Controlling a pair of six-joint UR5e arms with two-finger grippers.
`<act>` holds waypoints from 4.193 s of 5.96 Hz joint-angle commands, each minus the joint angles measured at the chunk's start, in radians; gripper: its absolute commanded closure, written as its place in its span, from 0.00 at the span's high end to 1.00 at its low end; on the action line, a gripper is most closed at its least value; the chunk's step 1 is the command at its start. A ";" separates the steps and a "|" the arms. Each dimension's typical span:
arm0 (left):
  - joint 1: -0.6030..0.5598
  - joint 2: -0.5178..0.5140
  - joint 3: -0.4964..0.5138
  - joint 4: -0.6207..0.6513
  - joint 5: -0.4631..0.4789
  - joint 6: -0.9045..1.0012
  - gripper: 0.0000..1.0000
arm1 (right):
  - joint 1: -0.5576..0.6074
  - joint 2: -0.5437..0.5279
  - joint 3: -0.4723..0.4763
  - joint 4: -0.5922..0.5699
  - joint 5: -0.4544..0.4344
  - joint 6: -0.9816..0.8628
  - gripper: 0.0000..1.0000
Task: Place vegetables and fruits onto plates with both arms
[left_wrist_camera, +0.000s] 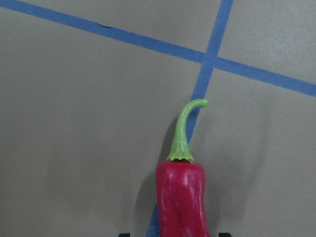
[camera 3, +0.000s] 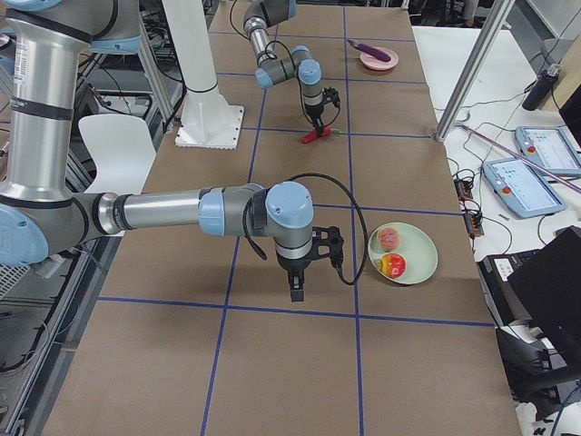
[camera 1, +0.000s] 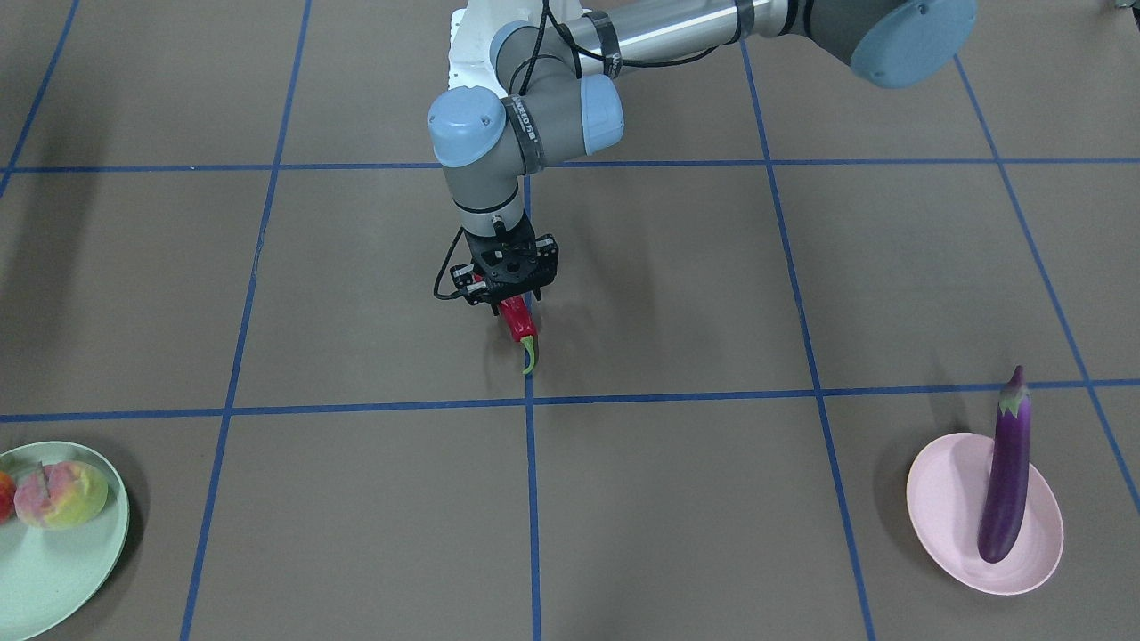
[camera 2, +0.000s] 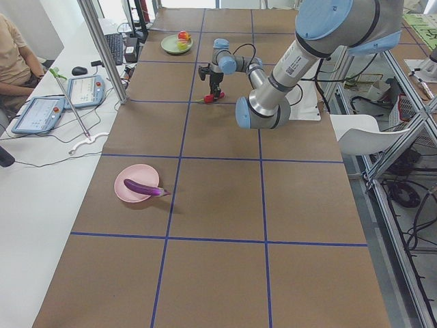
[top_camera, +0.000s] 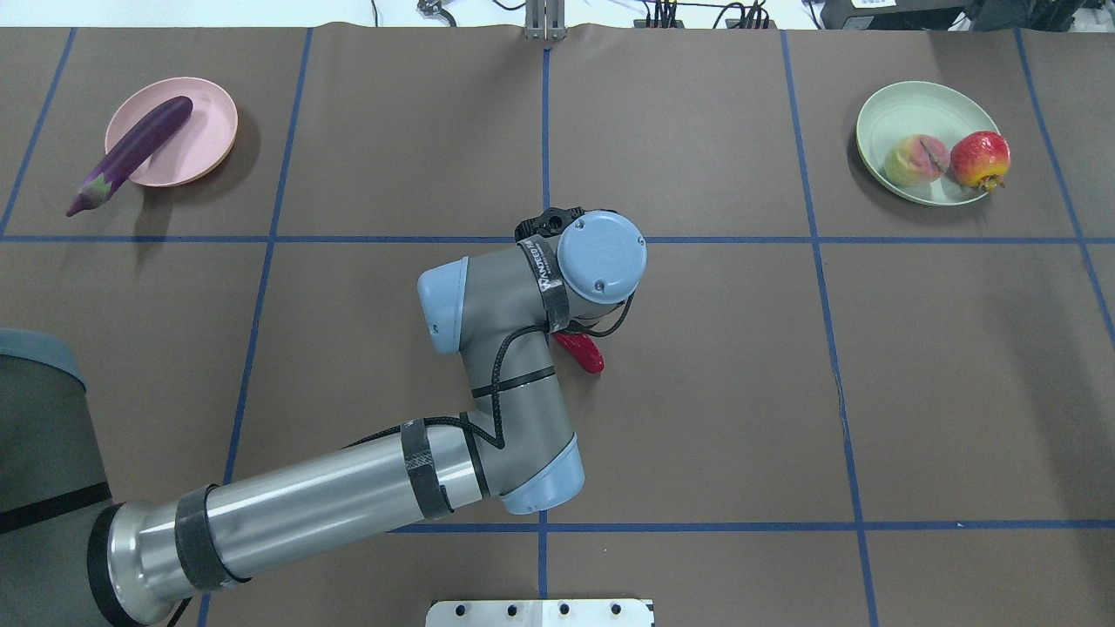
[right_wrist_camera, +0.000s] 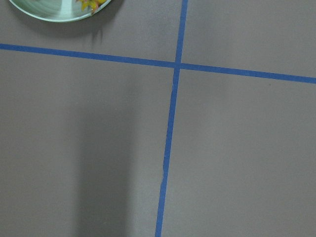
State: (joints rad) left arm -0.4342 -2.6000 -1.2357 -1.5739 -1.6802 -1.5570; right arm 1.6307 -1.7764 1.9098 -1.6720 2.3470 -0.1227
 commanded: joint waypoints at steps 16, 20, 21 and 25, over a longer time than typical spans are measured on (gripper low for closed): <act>-0.661 0.327 0.332 -0.500 -0.211 1.319 1.00 | -0.006 0.000 0.002 0.002 0.000 0.005 1.00; -0.812 0.438 0.085 -0.325 -0.523 1.258 1.00 | -0.008 0.000 0.000 0.002 -0.003 0.008 1.00; -0.862 0.527 -0.074 -0.207 -0.576 1.261 1.00 | -0.009 0.000 0.003 0.003 -0.002 0.018 1.00; -1.004 1.096 -0.612 -0.052 -0.616 1.525 1.00 | -0.009 -0.002 0.006 0.031 0.002 0.023 1.00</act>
State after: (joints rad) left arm -1.3886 -1.6277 -1.7761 -1.6305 -2.2947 -0.1398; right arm 1.6214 -1.7774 1.9154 -1.6424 2.3483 -0.0985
